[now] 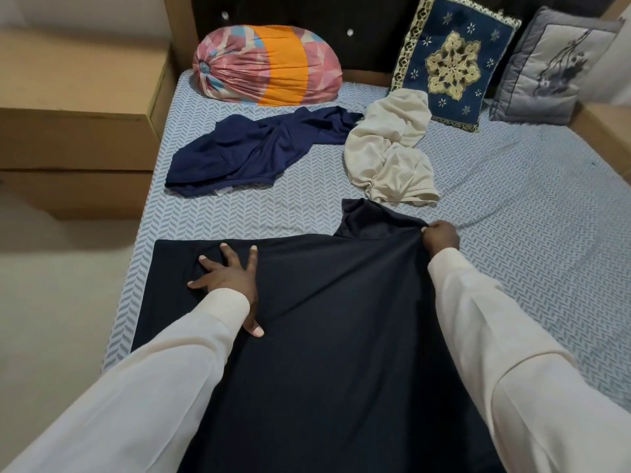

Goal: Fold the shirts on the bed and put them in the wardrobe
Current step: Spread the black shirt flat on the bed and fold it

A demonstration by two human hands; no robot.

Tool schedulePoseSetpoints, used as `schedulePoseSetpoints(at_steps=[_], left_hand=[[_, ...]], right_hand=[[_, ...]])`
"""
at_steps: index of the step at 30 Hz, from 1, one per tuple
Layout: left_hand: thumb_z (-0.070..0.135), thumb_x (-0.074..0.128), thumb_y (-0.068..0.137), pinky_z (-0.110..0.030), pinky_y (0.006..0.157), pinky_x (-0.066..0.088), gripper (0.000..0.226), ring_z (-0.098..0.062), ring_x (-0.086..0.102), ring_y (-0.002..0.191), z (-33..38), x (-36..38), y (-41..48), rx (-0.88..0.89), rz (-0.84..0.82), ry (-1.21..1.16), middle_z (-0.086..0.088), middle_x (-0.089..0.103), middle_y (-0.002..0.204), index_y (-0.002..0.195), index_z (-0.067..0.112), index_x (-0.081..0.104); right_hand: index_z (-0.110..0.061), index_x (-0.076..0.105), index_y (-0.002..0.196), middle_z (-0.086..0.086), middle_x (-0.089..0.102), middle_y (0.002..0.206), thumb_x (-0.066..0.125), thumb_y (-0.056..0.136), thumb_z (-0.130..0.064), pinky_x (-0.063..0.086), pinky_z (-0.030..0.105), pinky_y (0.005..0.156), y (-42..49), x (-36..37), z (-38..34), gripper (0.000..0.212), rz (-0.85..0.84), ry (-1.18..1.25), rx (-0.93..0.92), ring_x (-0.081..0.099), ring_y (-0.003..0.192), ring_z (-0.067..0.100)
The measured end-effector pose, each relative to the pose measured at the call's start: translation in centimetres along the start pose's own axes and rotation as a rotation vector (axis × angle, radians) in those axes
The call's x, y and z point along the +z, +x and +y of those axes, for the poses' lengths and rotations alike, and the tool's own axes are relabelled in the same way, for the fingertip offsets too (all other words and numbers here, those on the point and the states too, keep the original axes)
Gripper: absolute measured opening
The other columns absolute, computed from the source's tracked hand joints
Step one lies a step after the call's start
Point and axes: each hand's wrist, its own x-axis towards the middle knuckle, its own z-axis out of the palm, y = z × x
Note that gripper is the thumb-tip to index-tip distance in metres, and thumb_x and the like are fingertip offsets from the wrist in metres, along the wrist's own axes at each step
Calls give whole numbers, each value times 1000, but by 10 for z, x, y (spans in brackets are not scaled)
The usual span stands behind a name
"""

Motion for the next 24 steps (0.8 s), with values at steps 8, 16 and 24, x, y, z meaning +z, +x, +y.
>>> schedulePoseSetpoints(at_steps=[8,16,24], left_hand=[[60,93,35,-77,96,30,168,-59,-8,140,-7,3,-1,22,26,-28,-19,-29,155,145,34,-31],[46,75,78,-70,105,27,116,-50,3,144,8,25,-43,142,255,92,-16,-1,161,154,29,-10],[78,57,72,-75,103,13,110,-48,-12,144,61,84,-93,176,112,-287,-10,-17,161,153,38,-6]], right_hand=[[-10,63,112,21,60,125,45,85,-39,38,47,103,-15,-41,40,44,-38,-140,-6,54,120,38],[-10,65,77,1,53,60,70,64,-72,35,29,56,-55,-102,148,63,-265,93,318,45,55,17],[-21,57,78,-7,59,67,71,87,-30,44,28,68,-81,-125,148,19,-540,1,214,53,72,14]])
